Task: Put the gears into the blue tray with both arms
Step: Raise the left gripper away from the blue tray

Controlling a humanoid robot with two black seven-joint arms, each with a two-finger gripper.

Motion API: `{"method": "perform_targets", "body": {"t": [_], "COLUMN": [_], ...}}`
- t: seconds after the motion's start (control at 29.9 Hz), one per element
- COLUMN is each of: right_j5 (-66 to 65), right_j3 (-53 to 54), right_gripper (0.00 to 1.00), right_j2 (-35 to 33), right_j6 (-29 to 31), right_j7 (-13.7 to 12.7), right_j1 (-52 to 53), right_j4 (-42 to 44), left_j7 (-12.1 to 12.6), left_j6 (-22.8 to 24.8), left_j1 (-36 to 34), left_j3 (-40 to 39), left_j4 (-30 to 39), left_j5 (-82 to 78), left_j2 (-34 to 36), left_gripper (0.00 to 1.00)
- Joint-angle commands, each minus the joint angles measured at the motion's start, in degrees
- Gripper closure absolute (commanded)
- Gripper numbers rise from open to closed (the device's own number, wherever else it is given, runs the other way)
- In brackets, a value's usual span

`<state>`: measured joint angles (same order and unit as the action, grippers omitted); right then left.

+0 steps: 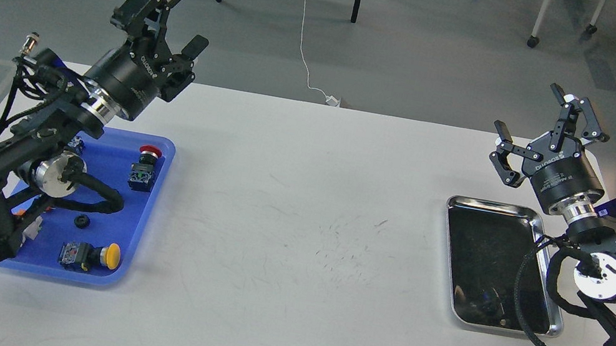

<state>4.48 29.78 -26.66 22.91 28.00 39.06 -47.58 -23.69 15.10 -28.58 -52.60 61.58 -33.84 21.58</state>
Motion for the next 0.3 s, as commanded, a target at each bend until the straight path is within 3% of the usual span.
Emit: {"method": "perform_targets", "body": {"t": [0.0, 0.2, 0.27], "right_j5": [0.0, 0.0, 0.0], "right_j3": [0.0, -0.8, -1.0], "right_gripper": [0.01, 0.01, 0.01], "right_j2": [1.5, 2.0, 2.0], "right_j6": [-0.1, 0.1, 0.1], "right_j7": [0.0, 0.0, 0.0], "right_j1": [0.0, -0.6, -0.6], "right_j4": [-0.1, -0.6, -0.6], "left_j7": [3.3, 4.2, 6.4], "left_j6": [4.2, 4.9, 4.8], "left_j1": [5.3, 10.3, 10.9], "left_j3": [-4.3, -7.5, -8.1], "left_j4": [0.2, 0.2, 0.3], "left_j5": [0.7, 0.6, 0.5], "left_j2": [-2.2, -5.5, -6.3], "left_gripper": [0.02, 0.02, 0.02]}}
